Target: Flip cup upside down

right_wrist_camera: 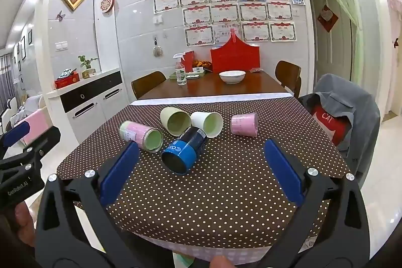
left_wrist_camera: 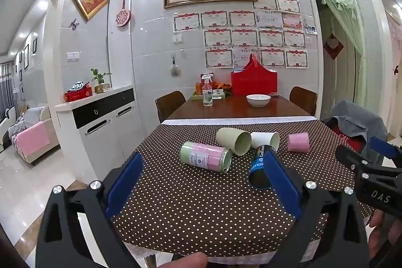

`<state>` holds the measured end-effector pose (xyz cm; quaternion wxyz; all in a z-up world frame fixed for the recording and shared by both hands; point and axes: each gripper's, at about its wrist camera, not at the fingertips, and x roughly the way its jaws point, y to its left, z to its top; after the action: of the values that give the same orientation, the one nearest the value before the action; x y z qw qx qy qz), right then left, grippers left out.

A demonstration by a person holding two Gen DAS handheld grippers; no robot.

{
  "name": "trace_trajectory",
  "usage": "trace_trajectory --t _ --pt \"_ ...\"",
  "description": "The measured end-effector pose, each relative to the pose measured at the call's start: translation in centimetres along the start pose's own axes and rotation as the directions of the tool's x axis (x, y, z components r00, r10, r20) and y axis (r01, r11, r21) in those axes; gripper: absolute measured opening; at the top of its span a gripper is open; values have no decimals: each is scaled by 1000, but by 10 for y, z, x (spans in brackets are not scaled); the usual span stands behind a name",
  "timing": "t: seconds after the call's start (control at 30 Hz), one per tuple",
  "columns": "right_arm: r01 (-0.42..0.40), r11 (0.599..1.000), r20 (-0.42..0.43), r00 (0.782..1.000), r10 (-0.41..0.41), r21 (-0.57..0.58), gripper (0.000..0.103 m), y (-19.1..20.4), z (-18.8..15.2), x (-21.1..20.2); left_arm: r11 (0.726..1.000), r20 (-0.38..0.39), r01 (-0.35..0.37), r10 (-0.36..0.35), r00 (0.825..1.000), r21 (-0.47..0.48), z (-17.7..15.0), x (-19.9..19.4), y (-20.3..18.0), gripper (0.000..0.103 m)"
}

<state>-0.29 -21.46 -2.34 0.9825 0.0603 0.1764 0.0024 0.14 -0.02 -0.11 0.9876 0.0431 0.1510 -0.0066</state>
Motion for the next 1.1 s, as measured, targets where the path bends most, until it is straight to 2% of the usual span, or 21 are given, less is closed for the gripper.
trace_trajectory --t 0.03,0.07,0.53,1.1 --pt "2 1000 -2 1000 -2 1 97 0 -1 1 1000 0 0 0 1000 1 0 2 0 95" --pt "-7 1000 24 1000 7 -8 97 1 -1 -2 1000 36 -4 4 999 -3 2 -6 1 95" --pt "-16 1000 16 1000 16 8 97 4 -5 -6 1000 27 -1 1 1000 2 11 -14 2 95" --pt "-29 1000 14 999 29 6 97 7 -2 -3 1000 25 -11 11 1000 1 4 -11 6 95"
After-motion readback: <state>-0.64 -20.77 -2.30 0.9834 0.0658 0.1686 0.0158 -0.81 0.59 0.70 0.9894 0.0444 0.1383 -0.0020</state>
